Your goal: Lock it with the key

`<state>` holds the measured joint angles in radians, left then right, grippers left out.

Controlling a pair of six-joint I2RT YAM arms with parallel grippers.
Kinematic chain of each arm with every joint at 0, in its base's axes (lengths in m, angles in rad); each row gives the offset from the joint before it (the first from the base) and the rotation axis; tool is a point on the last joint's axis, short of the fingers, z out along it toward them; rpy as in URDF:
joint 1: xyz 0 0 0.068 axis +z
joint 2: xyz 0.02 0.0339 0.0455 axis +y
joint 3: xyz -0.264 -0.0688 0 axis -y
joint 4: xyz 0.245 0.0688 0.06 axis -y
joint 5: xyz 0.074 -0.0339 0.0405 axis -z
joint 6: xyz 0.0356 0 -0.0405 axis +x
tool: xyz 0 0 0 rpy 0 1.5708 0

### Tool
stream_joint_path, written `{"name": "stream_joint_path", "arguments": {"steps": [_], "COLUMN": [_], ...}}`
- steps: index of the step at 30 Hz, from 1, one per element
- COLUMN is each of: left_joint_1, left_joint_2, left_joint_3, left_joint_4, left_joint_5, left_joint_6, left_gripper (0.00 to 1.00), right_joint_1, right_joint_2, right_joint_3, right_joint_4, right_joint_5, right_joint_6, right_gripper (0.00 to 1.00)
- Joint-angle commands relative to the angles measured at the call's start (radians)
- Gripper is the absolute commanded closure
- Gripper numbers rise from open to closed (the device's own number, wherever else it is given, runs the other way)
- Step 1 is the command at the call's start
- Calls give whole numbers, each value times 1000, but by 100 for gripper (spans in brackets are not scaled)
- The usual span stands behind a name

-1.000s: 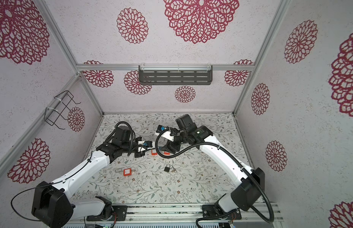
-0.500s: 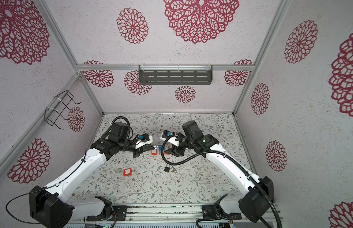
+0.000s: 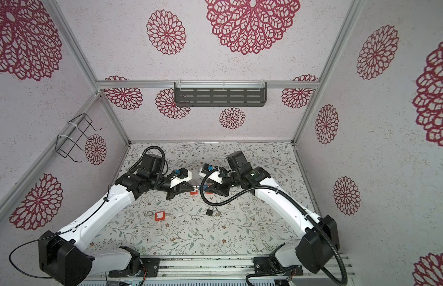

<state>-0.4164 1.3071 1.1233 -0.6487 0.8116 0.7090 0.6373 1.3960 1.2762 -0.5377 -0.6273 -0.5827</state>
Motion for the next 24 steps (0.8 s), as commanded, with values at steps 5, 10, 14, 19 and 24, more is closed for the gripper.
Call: {"name": "stream_joint_path", "arguments": {"steps": [5,10,14,19,24], "left_joint_1": [-5,-6,-10,-19,-34], "left_joint_2": [1,6,10,18,36], "left_joint_3": [22,27,29,36,43], "left_joint_4": [15,21,26,28,18], "left_joint_5": [29,32,29,35,54], "left_joint_6": [-7,-16,-22,-43,-70], "left_gripper": [100,100,100,100,100], "right_joint_1": [-8,-8,-8,-7,-7], "right_joint_2": [23,31,32,26,-13], "right_joint_3": [53,62,64,50,-1], "right_joint_4": [-33,-63,-67,-40,58], "right_joint_5": [-78,-96,-106,-106,-94], "right_joint_6": [-31,-53,-66,-82,-80], "right_gripper": [72,83,87,93,99]}}
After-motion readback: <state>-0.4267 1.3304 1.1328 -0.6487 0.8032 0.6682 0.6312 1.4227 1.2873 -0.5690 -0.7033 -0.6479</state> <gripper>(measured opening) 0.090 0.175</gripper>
